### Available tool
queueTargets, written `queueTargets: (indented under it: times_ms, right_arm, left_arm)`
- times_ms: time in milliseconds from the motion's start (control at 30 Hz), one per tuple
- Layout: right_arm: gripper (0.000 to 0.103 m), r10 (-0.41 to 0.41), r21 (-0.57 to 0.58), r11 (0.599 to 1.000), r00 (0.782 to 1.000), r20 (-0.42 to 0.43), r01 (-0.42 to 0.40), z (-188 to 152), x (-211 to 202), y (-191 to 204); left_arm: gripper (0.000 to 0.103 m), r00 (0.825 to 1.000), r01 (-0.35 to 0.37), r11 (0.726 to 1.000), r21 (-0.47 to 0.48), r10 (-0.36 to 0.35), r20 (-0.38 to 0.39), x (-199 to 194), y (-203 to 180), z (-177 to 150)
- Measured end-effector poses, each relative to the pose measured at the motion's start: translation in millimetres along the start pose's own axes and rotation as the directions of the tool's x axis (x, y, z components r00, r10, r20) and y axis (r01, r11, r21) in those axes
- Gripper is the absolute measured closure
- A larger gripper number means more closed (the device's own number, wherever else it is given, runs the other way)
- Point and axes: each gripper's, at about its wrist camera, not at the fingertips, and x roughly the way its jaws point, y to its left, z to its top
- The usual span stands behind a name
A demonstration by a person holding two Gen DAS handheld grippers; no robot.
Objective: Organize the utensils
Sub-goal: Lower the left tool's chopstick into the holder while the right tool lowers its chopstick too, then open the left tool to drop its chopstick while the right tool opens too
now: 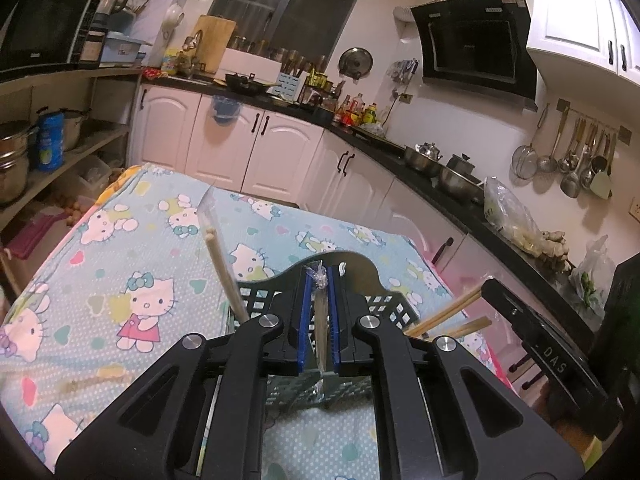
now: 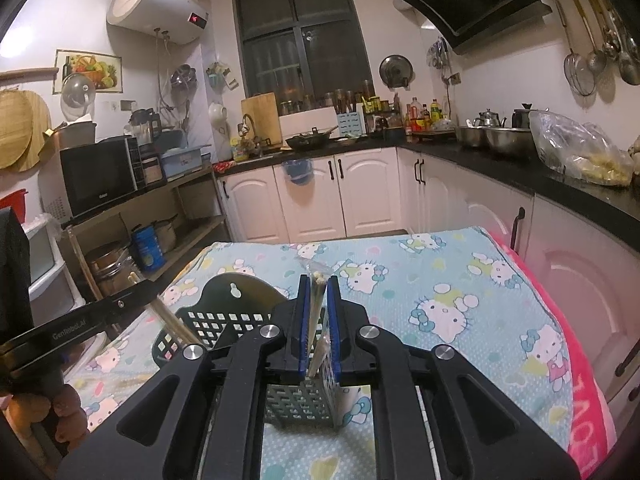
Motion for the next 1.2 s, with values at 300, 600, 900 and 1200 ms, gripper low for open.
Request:
queueTargets:
  times_ms: [300,600,900,1200]
  right_arm:
    - [0.082,0.008,-0.001,1.000,1.000,-0.024,-0.008,-0.8,-7.7,-0.4]
    - [0.076,-0.001,0.017,1.000,1.000,-0.027,0.002,-6.0,-18.4,-6.3]
    - [0.063,0.000,0.020,1.000,1.000,-0.023,0.001,-10.9,-32.2,-8.6]
    - [0.055,0.006,0.020,1.000,1.000,-0.022,-0.005,-16.3,-52.3,-9.4]
  left_arm:
    - [0.088,0.999,-0.005,1.000,0.005,0.005,-0.045,-3.4,0.2,-7.5]
    - [0.074,0.997,-0.015,1.000,0.004,0.016,-0.072,-10.4,3.2,-16.2]
    - [0.058,0.997,-0.013,1.000,-0.016,0.012,-0.080,-25.5,9.0,-21.7]
    - [0.039,0.997,-0.014,1.000,-0.017,0.013,-0.077,-42.4,10.0,-29.5]
